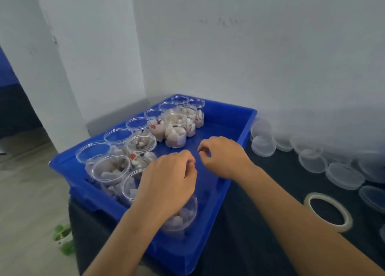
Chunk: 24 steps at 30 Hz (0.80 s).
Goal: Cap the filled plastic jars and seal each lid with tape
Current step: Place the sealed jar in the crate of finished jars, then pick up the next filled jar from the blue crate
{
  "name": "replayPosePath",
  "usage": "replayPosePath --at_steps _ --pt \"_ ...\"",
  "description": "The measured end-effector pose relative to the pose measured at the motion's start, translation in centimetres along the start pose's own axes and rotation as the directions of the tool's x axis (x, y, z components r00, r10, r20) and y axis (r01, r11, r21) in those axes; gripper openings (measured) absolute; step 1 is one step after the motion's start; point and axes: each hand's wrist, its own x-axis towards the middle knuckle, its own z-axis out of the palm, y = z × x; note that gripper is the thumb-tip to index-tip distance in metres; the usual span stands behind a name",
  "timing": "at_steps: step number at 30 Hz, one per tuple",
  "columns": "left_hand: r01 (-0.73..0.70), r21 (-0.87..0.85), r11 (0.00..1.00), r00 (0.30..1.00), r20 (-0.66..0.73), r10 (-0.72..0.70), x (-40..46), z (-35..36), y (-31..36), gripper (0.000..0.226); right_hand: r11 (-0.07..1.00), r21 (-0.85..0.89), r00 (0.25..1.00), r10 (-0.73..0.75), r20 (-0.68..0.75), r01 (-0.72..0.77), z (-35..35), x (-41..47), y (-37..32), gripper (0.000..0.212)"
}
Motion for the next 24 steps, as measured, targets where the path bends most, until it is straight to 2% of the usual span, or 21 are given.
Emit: replayPosePath --at_steps 4,9,13,15,18,20,22,24 --pt "-0.012 0.103 0.995 1.000 0.023 0.010 0.6 1.1 -0.8 0.021 0.999 0.031 1.000 -0.007 0.025 0.006 2.6 5.5 -2.1 0.036" --pt "0.017 0.156 0.988 0.998 0.061 -0.026 4.3 1.1 -1.8 0.028 0.995 0.100 1.000 -0.021 0.013 0.020 4.8 11.3 -2.8 0.081" --pt "0.046 0.220 0.974 0.982 0.171 -0.085 6.6 1.6 -2.9 0.025 0.999 -0.033 0.996 0.015 -0.093 -0.019 5.4 14.0 -2.2 0.086" --pt "0.067 0.221 0.973 0.975 0.194 -0.111 6.8 2.3 -3.3 0.029 0.996 -0.082 0.997 0.014 -0.081 -0.021 5.4 14.5 -2.0 0.073" --pt "0.087 0.218 0.972 0.971 0.198 -0.131 6.7 2.6 -3.5 0.032 0.993 -0.117 0.999 0.020 -0.025 -0.023 4.5 14.5 -2.5 0.029" --pt "0.095 0.183 0.978 0.975 0.180 -0.129 6.5 2.1 -3.3 0.024 0.990 -0.139 1.000 0.022 -0.012 -0.023 3.4 13.9 -2.8 0.010" --pt "0.091 0.143 0.986 0.986 0.128 -0.110 6.1 1.2 -2.7 0.020 0.987 -0.160 0.998 -0.024 -0.057 0.014 1.9 12.3 -2.8 0.012" --pt "0.077 0.112 0.991 0.992 0.086 -0.087 5.7 0.4 -1.5 0.027 0.993 -0.113 0.993 -0.038 -0.115 0.025 -0.4 10.1 -2.4 0.015"
